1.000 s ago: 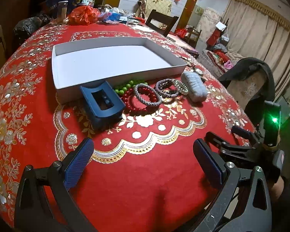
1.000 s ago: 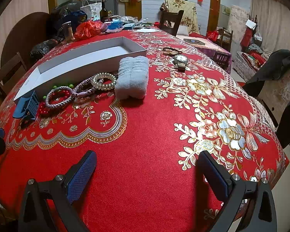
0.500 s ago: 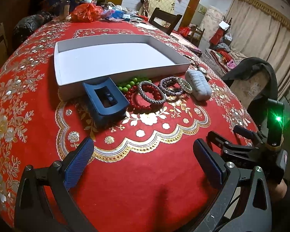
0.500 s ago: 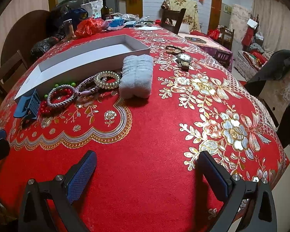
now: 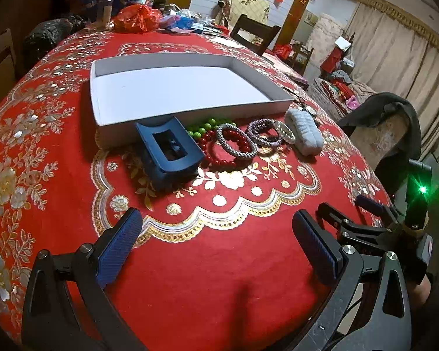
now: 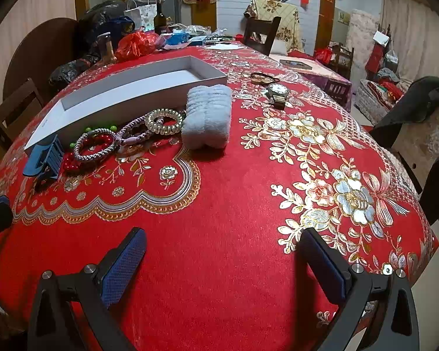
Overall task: Organize jewelry
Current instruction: 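Lower the left gripper onto the dark blue claw clip and close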
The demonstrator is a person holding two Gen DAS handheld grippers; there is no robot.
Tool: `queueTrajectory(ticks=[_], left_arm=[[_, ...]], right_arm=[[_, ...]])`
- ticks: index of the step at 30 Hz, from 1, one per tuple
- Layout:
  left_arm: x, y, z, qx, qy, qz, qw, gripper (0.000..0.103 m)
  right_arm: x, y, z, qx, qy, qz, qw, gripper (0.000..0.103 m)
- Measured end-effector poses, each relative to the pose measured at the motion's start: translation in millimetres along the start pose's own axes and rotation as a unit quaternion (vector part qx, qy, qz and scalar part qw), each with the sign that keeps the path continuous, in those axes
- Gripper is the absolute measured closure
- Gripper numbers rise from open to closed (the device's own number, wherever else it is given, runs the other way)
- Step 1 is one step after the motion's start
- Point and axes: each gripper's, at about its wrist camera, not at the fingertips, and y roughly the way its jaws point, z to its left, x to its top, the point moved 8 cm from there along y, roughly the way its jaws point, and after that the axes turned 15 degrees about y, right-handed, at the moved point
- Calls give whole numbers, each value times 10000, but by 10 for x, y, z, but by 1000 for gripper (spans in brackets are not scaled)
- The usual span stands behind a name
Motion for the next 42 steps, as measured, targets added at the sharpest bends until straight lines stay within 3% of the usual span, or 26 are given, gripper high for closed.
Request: queueTrajectory(ticks=[15, 25, 42], left_arm=[[-7, 58, 13, 79, 123, 89, 9999, 0], [11, 54, -62, -192, 122, 22, 9997, 0], [-81, 56, 56, -39, -108, 54, 9999, 0]], right_arm=[[8, -1, 1, 39, -45, -39, 10000, 0], [22, 3, 17, 45, -40, -85, 9999, 0], [-12, -34, 18, 71, -24, -220, 9997, 0]])
